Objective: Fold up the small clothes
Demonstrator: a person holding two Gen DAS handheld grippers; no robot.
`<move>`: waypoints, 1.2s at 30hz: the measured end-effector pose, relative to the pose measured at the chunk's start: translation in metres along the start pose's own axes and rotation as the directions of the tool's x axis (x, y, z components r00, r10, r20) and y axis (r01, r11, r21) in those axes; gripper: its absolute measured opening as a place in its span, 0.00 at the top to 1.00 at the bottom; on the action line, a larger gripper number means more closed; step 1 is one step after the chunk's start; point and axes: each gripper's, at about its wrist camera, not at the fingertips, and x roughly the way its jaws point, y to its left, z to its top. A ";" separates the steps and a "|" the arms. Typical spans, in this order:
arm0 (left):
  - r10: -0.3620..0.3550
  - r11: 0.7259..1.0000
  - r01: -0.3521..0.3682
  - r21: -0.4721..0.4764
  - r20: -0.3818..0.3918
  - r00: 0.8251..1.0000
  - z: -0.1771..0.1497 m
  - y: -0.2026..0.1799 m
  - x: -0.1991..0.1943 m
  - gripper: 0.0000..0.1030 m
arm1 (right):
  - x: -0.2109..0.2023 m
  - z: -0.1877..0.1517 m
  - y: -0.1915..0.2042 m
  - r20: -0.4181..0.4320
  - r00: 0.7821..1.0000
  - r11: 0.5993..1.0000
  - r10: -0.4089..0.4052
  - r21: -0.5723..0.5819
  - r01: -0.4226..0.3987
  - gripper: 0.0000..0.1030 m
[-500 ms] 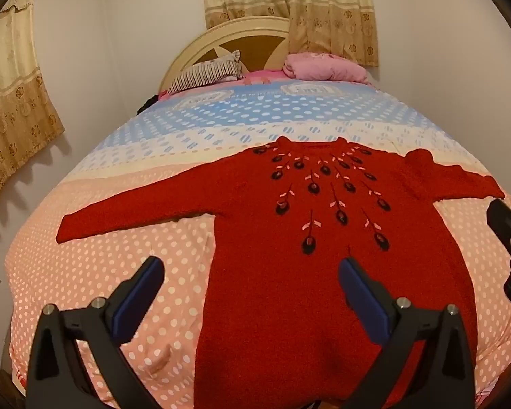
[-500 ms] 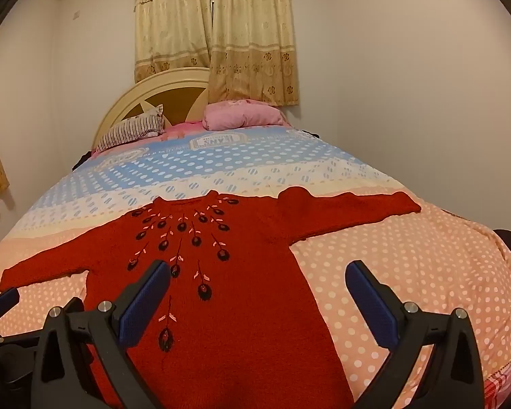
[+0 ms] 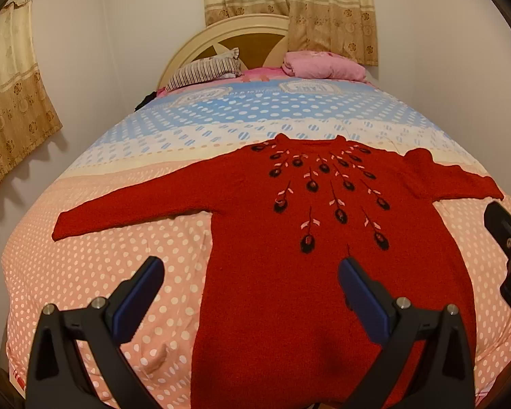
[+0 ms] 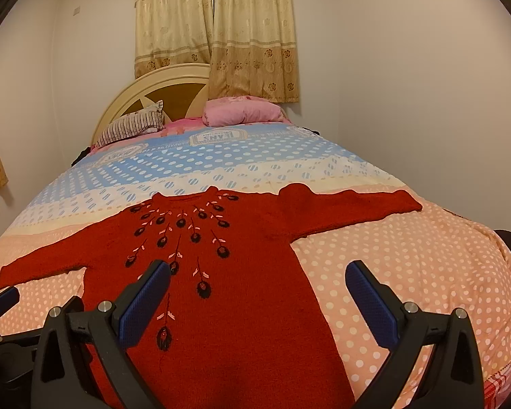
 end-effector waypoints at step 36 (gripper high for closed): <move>-0.010 1.000 0.010 -0.005 -0.052 0.999 0.011 -0.007 0.019 0.00 | 0.022 0.010 -0.002 -0.036 0.999 1.000 -0.010 -0.007 0.010 0.01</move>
